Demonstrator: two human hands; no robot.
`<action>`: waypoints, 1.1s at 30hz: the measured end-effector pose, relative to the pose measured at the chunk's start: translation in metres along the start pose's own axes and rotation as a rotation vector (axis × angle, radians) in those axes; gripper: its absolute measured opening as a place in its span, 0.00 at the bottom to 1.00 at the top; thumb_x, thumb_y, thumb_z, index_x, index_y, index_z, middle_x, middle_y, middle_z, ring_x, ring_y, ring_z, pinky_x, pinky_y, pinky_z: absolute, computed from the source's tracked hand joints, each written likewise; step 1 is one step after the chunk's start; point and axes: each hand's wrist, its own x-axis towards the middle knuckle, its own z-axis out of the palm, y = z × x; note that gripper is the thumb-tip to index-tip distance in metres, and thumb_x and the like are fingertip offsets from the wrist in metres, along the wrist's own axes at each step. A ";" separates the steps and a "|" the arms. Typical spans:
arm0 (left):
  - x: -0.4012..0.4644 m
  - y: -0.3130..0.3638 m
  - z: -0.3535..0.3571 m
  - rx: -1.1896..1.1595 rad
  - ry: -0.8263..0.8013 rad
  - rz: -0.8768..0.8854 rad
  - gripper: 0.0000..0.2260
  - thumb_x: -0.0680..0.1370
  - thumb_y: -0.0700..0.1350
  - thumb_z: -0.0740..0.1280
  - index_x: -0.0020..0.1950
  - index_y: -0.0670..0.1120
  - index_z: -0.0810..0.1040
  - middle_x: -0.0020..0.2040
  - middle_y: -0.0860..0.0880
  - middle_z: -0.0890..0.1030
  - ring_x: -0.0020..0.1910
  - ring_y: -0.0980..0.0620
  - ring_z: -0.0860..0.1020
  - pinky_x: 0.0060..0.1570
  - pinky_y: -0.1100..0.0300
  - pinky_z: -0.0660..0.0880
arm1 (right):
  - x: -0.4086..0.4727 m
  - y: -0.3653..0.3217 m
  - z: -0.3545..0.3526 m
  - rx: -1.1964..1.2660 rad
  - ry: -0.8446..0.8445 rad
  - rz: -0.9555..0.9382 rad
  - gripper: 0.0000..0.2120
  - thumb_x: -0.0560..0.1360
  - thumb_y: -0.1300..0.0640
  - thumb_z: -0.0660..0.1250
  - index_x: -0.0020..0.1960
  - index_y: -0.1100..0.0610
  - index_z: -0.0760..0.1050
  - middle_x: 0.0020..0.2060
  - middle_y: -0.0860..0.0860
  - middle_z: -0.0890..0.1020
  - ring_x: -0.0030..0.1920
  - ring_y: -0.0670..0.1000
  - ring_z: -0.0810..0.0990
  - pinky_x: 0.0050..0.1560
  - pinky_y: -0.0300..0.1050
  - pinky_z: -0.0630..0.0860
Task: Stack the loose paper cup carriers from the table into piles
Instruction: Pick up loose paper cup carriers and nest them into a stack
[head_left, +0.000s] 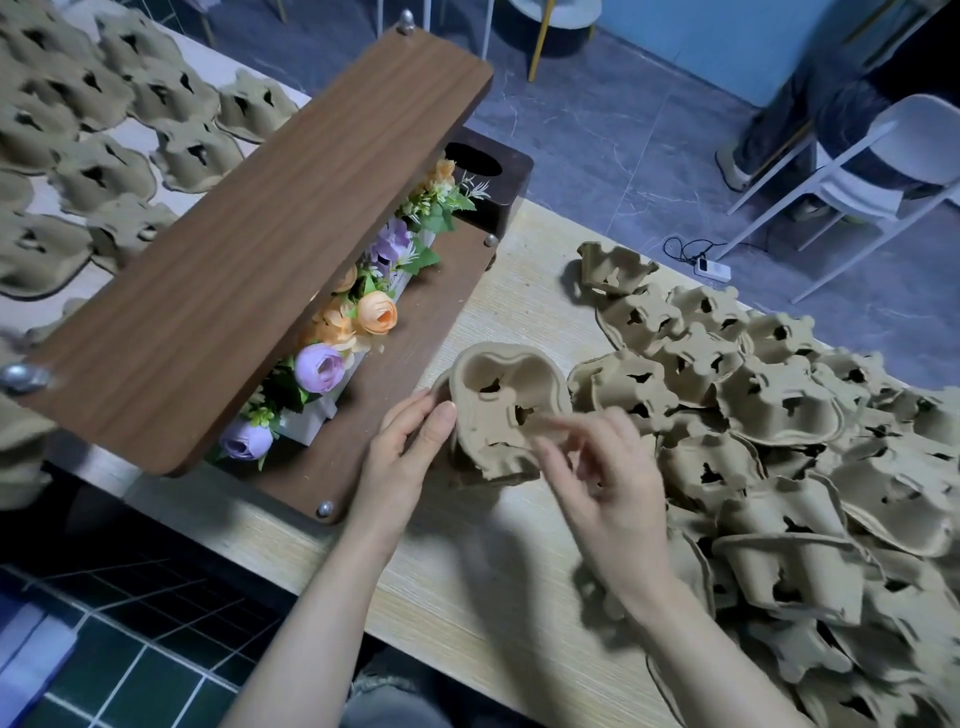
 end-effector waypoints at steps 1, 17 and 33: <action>0.000 0.000 0.000 -0.003 0.001 -0.004 0.21 0.66 0.66 0.68 0.56 0.60 0.81 0.68 0.54 0.75 0.69 0.61 0.70 0.74 0.54 0.64 | 0.003 0.002 -0.001 0.013 0.036 0.084 0.11 0.76 0.52 0.69 0.56 0.55 0.79 0.44 0.47 0.75 0.37 0.43 0.73 0.40 0.33 0.70; -0.003 -0.010 -0.004 -0.010 0.104 0.024 0.17 0.80 0.43 0.66 0.56 0.68 0.81 0.63 0.64 0.78 0.67 0.60 0.74 0.69 0.44 0.69 | 0.011 0.023 0.008 0.206 -0.064 0.492 0.10 0.76 0.56 0.69 0.57 0.48 0.78 0.37 0.42 0.78 0.34 0.44 0.72 0.38 0.47 0.70; -0.005 -0.017 -0.004 0.205 -0.069 0.063 0.30 0.78 0.53 0.68 0.75 0.69 0.58 0.70 0.69 0.64 0.69 0.75 0.62 0.67 0.66 0.62 | 0.046 0.073 -0.025 -0.138 0.070 0.449 0.15 0.75 0.54 0.71 0.61 0.50 0.76 0.54 0.48 0.71 0.42 0.42 0.73 0.47 0.38 0.72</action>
